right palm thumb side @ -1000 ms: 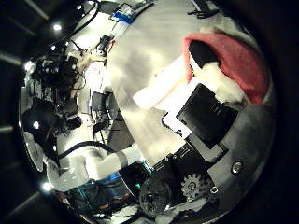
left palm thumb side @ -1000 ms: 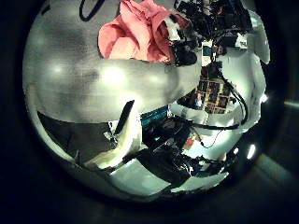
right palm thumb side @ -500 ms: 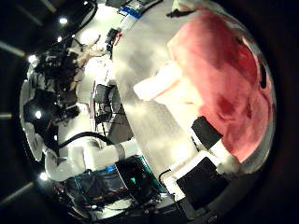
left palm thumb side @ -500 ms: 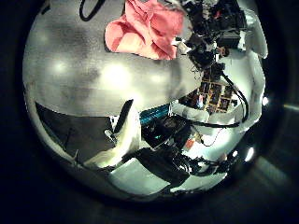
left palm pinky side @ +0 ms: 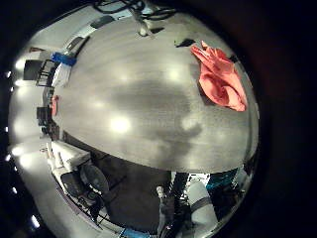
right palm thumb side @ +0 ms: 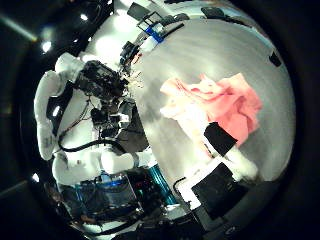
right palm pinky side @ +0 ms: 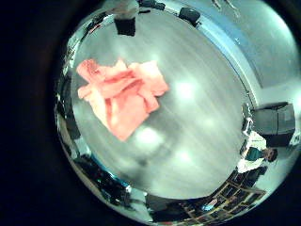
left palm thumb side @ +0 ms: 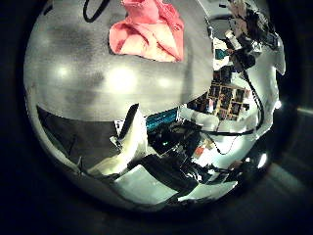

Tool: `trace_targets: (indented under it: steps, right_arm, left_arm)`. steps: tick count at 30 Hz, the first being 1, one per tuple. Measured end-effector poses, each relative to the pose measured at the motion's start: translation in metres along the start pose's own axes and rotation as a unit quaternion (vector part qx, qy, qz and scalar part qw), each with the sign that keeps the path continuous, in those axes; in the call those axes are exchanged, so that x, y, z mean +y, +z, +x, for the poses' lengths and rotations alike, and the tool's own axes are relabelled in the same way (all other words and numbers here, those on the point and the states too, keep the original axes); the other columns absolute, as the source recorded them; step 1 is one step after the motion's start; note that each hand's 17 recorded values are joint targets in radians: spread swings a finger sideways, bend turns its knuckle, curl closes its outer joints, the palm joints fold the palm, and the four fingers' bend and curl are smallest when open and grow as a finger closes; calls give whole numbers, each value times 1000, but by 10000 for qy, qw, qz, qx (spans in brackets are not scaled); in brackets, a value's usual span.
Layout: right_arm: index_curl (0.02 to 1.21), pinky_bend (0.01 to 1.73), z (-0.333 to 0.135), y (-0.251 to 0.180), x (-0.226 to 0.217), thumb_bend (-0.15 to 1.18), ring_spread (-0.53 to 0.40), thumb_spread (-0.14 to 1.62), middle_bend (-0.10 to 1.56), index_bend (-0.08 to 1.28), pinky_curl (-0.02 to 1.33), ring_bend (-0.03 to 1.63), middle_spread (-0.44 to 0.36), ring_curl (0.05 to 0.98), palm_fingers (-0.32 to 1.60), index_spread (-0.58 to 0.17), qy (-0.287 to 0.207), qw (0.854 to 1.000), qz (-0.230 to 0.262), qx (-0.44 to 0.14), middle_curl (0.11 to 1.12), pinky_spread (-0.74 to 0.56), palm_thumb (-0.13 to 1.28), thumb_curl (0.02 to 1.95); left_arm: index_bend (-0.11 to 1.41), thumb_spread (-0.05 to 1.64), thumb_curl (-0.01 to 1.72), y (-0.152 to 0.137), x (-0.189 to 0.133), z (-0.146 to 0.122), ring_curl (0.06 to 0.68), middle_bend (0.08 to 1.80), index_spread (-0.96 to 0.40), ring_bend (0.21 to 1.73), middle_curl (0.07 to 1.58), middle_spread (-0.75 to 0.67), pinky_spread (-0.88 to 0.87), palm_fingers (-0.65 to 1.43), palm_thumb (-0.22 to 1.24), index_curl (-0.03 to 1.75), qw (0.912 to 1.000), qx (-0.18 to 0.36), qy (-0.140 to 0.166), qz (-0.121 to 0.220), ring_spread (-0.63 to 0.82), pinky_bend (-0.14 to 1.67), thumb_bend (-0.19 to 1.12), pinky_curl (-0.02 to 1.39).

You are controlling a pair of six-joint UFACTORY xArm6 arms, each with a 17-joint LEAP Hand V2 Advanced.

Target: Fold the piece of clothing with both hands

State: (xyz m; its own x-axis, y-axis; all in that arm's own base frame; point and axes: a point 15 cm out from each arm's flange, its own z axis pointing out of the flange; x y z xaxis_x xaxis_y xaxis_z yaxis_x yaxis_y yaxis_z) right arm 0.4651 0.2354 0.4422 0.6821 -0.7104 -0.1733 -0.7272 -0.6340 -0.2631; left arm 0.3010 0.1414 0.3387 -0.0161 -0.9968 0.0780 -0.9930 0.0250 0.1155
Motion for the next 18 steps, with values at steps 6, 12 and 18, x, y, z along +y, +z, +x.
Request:
trace_targets:
  steps: [6,12,18]
  right_arm:
    - [328,476,38,-42,65,-30,33,1017,263,160,507,508,-126,312,49,-458,659,9971,-371,44,368,342,832,695]
    - [305,446,78,-60,116,-29,88,1037,234,157,455,455,-88,285,27,-441,1187,9888,-808,398,356,363,778,661]
    - [287,435,103,-65,138,-21,109,1054,216,153,420,435,-71,273,42,-435,1434,9836,-955,540,350,367,763,634]
  left_arm:
    - [189,1157,337,-8,4,18,212,180,56,414,299,241,533,95,372,398,9999,-38,120,-98,511,191,-21,289]
    - [188,1157,339,-16,19,33,213,178,56,418,298,248,534,91,371,397,9988,-366,52,-322,511,192,-20,290]
    - [187,1154,340,-29,41,43,214,181,56,421,300,250,535,86,369,395,9965,-742,2,-375,511,191,-20,291]
